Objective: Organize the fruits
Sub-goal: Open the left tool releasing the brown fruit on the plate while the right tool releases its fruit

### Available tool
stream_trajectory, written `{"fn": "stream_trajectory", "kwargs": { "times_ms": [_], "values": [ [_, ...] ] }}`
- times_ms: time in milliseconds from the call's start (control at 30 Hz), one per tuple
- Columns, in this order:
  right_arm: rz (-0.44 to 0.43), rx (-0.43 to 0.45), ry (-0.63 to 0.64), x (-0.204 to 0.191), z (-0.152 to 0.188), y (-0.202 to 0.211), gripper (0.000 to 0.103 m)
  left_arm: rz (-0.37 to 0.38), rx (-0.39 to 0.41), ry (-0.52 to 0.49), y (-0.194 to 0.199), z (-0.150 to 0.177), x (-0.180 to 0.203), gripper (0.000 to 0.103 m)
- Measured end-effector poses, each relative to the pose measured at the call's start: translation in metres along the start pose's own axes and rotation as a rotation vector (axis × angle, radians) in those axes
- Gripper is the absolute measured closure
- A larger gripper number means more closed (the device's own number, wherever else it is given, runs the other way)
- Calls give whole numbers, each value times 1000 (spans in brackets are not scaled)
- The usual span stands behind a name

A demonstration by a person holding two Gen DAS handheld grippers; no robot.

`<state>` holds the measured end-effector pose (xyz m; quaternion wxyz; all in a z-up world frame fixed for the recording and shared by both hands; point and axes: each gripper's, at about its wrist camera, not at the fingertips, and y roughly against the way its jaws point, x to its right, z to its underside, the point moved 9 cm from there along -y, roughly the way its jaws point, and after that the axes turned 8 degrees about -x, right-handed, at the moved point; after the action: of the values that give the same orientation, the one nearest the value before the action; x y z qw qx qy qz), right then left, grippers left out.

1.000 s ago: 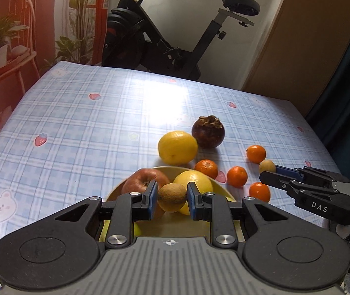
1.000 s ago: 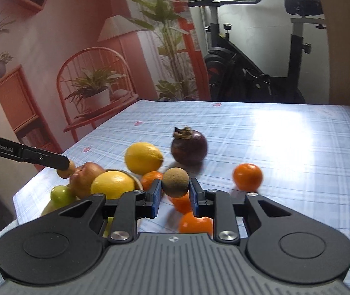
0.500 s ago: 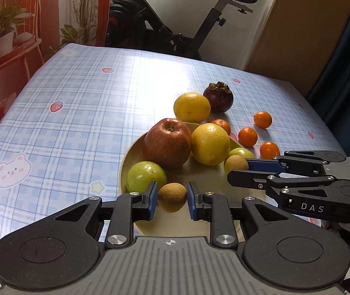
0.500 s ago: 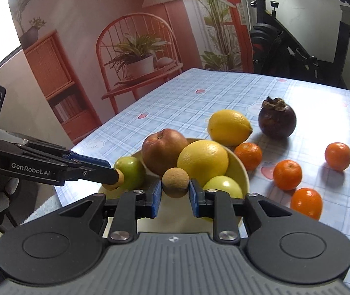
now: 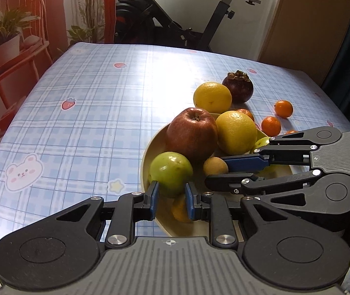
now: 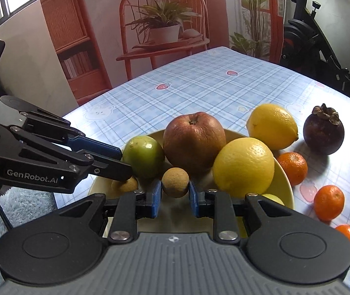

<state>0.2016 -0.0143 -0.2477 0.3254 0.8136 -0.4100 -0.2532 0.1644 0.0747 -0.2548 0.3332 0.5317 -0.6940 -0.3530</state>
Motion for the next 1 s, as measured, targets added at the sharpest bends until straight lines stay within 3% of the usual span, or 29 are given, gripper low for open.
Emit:
{"fn": "stream_trajectory", "kwargs": {
  "times_ms": [233,467,667,833,1000],
  "values": [
    [24,-20,64,-11,-4,-16,77,39,4,52,3,-1,-8,78],
    [15,-6,44,-7,-3,-14,75,51,27,92,9,-5,-11,78],
    [6,82,-34,2,0,17,75,11,104,116,24,-10,-8,78],
    [49,182,-112,20,9,53,75,-20,173,124,37,-16,5,78],
    [100,221,-164,43,21,75,75,-2,197,135,39,-24,20,78]
  ]
}}
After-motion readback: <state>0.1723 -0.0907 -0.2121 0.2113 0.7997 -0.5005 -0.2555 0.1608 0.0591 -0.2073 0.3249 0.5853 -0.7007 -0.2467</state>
